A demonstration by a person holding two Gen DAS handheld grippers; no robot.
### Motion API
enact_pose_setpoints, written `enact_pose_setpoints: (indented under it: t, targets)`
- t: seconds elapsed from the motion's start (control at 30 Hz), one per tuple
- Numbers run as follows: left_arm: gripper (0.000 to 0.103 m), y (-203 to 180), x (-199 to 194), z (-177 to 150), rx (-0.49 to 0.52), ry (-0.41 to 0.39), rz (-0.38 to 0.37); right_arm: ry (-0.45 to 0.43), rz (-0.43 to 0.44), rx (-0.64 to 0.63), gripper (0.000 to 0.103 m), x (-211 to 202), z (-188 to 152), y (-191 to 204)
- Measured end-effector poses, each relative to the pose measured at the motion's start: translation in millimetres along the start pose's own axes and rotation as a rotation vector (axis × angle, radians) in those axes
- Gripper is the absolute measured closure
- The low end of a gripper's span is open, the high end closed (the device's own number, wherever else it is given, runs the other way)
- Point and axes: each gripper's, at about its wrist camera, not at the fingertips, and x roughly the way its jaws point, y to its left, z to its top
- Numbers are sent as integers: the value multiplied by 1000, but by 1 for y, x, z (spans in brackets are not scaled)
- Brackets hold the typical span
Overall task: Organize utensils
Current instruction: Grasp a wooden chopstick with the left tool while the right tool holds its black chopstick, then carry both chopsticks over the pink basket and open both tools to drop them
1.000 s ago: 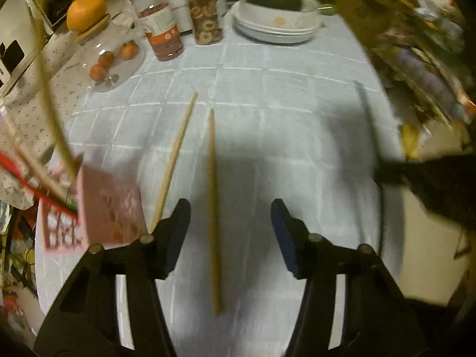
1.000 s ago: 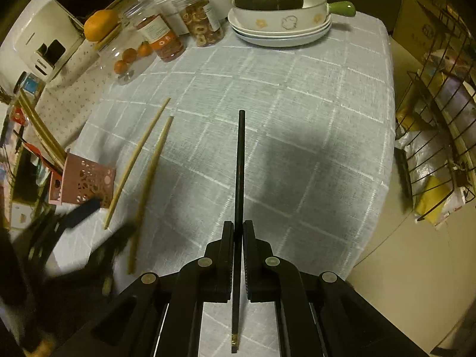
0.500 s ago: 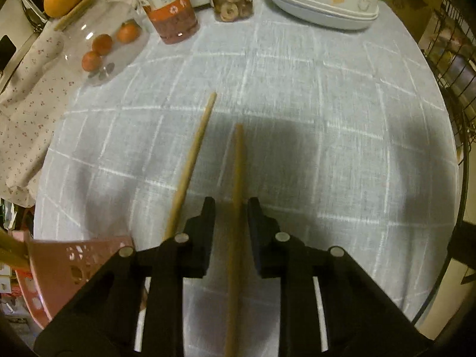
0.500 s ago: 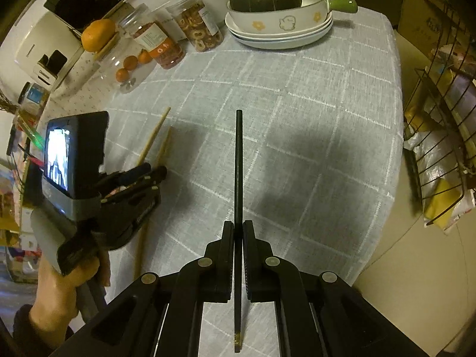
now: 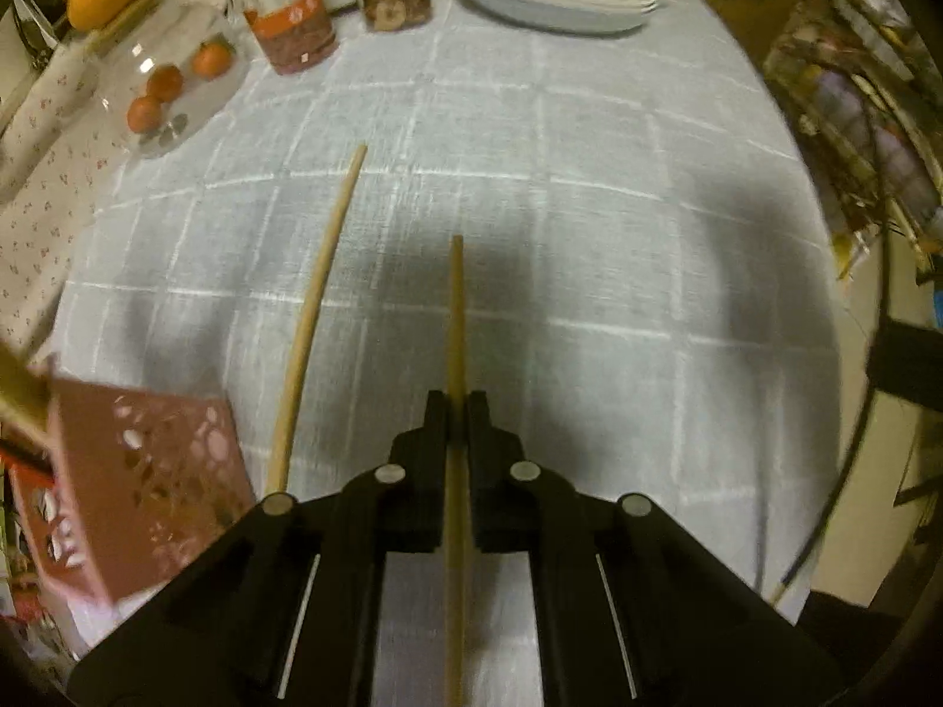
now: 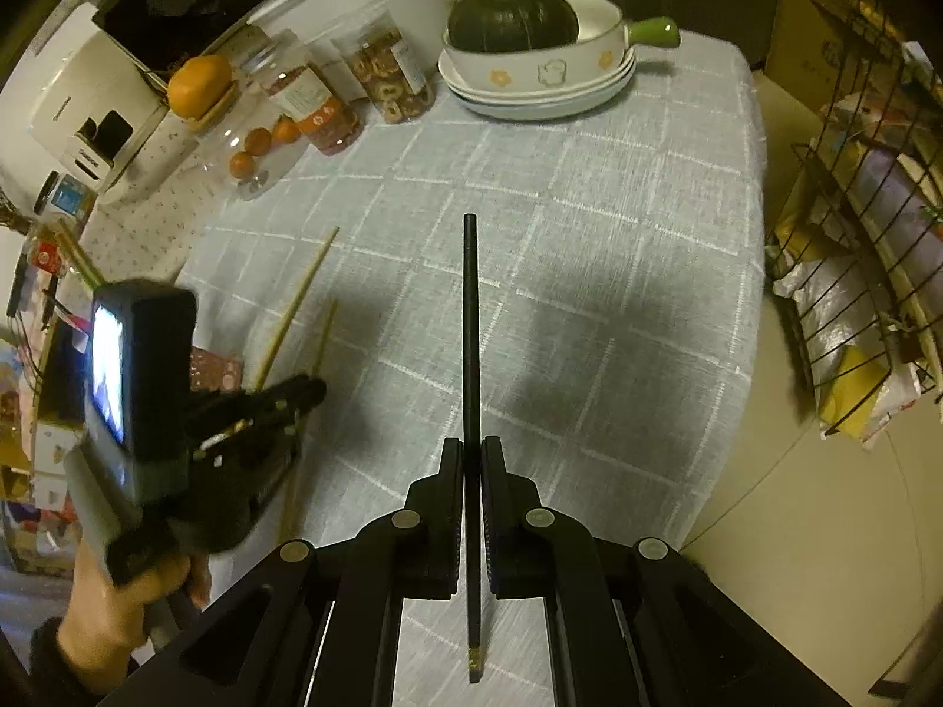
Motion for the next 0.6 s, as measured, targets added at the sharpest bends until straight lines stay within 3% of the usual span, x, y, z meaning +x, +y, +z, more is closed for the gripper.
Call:
enact_pose_setpoints:
  t: [0.23, 0.6]
  targets:
    - [96, 0, -69, -26, 17, -128, -41, -61, -29, -64, 97, -21, -13, 29]
    - [96, 27, -146, -66, 22, -313, -36, -154, -31, -146, 97, -49, -42, 63]
